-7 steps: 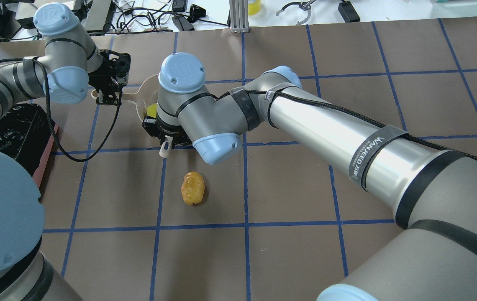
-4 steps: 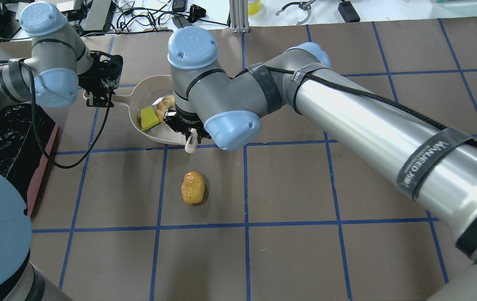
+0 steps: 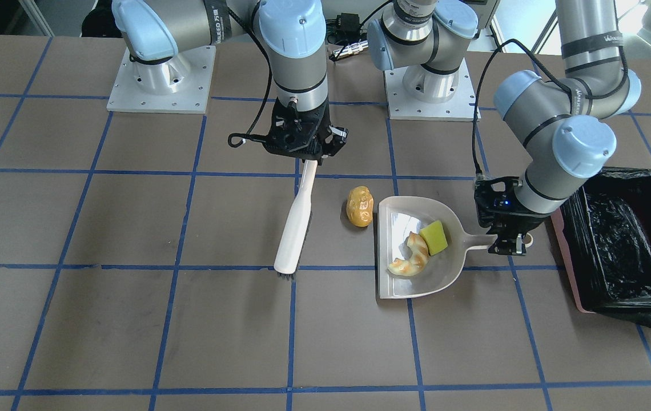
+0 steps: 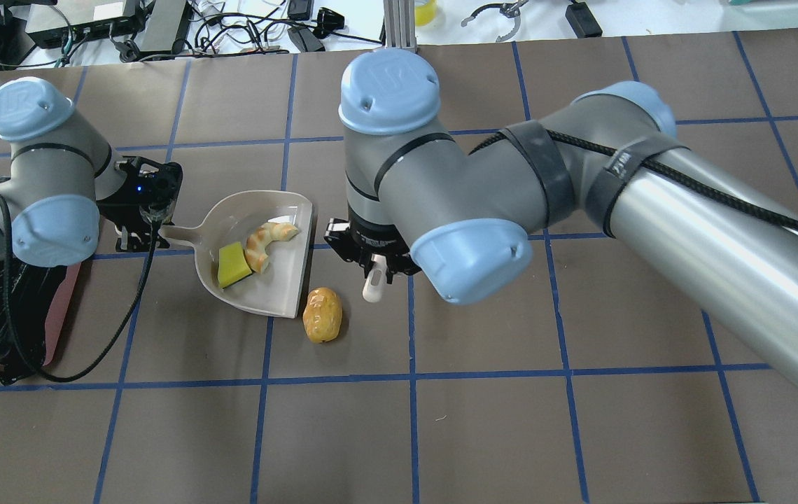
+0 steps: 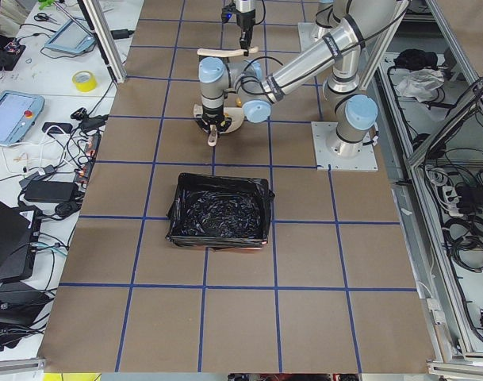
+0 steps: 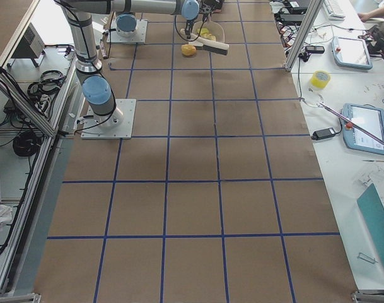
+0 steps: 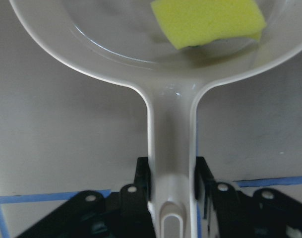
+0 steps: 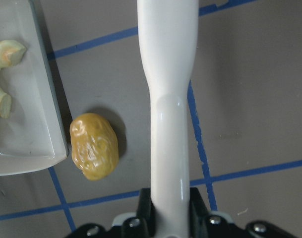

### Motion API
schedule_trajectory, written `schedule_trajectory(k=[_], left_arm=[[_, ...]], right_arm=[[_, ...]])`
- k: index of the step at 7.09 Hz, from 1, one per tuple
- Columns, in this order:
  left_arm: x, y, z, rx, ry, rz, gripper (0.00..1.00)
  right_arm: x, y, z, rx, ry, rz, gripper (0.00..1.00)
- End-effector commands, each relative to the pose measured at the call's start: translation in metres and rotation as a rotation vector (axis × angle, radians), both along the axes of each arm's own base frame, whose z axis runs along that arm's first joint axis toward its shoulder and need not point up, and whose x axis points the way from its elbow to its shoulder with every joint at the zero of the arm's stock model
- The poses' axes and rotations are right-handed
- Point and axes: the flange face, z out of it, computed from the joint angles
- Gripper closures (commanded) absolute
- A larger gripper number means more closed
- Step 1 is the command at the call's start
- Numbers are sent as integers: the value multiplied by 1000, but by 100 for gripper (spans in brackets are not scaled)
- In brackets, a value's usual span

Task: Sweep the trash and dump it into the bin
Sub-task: 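Sweep the potato into the dustpan with the brush while the left gripper angles the dustpan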

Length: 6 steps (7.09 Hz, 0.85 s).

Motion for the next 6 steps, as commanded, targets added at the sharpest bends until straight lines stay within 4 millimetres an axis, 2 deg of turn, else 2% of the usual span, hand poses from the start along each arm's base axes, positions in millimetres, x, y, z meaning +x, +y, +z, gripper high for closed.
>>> schedule_trajectory(k=[1,2,3,4,6], left_arm=[[-1,50,-21,-31,-10,21,100],[5,55,-21,-37,-13,27,100],[4,58,-18,-40,-16,21,100],[0,64,-19,-34,-16,18,100],[-2,67,-19,-34,-17,15,100]], right_arm=[[-7,79,-7,-12,-32,-18,100],[17,99,-19,-34,-53,7,100],[37,102,-44,-14,-35,15,100],[54,111,-58,-24,-33,31,100],[70,111,-81,-14,-42,52,100]])
